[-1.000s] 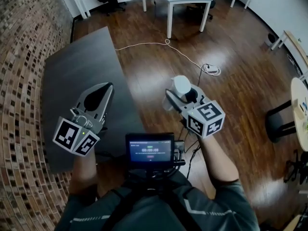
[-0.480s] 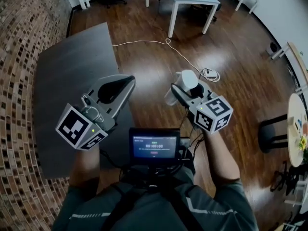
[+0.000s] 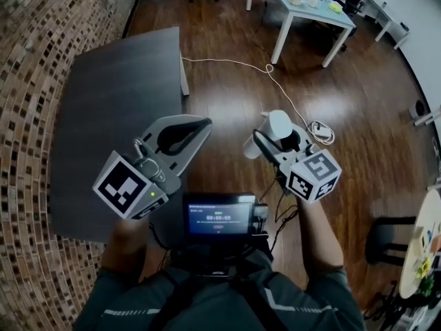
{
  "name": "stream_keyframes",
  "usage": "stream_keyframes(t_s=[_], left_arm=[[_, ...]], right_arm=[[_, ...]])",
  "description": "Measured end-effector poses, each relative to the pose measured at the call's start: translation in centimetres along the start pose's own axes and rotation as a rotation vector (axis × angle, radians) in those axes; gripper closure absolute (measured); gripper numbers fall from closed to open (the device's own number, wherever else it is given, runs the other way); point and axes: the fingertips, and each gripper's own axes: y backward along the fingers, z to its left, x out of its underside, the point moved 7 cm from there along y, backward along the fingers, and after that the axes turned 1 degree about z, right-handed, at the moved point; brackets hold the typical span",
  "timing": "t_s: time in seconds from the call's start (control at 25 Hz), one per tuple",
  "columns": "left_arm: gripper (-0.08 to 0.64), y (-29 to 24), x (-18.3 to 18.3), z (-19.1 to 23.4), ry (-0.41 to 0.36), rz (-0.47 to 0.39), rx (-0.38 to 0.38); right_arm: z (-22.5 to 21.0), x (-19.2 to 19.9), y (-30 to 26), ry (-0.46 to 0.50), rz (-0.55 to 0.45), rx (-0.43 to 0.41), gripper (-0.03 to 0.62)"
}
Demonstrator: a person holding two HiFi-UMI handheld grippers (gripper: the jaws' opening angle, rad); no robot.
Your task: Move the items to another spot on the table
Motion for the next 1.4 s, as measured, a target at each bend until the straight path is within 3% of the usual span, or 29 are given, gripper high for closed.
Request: stream_keyframes(t_s=[0.44, 0.64, 0.84, 1.16, 1.4], left_arm=[[0.557, -11.4, 1.7, -0.5, -0.014, 0.081, -0.242], [0.557, -13.6, 1.9, 0.1, -0.003, 0.102, -0.306], [0.557, -16.4, 1.7, 1.6, -0.022, 0.087, -0.320], [0.557, -18.7, 2.4, 7.0, -0.027, 0.050, -0.321], [0.557, -17.9, 2.3, 14.7, -0.043, -0.017, -0.425]], right_arm=[[-13.0, -1.9, -2.8, 0.064, -0.013, -0.236, 0.376], [-16.0, -3.3, -4.4, 0.098, -0.007, -0.295, 0.376], [-18.3, -4.8, -5.9, 0.111, -0.012, -0.318, 0.376], [-20.8, -7.3, -11.5, 0.150, 0.000, -0.356, 0.376], [-22.1, -10.2, -19.1, 0.184, 0.012, -0.404, 0.376]])
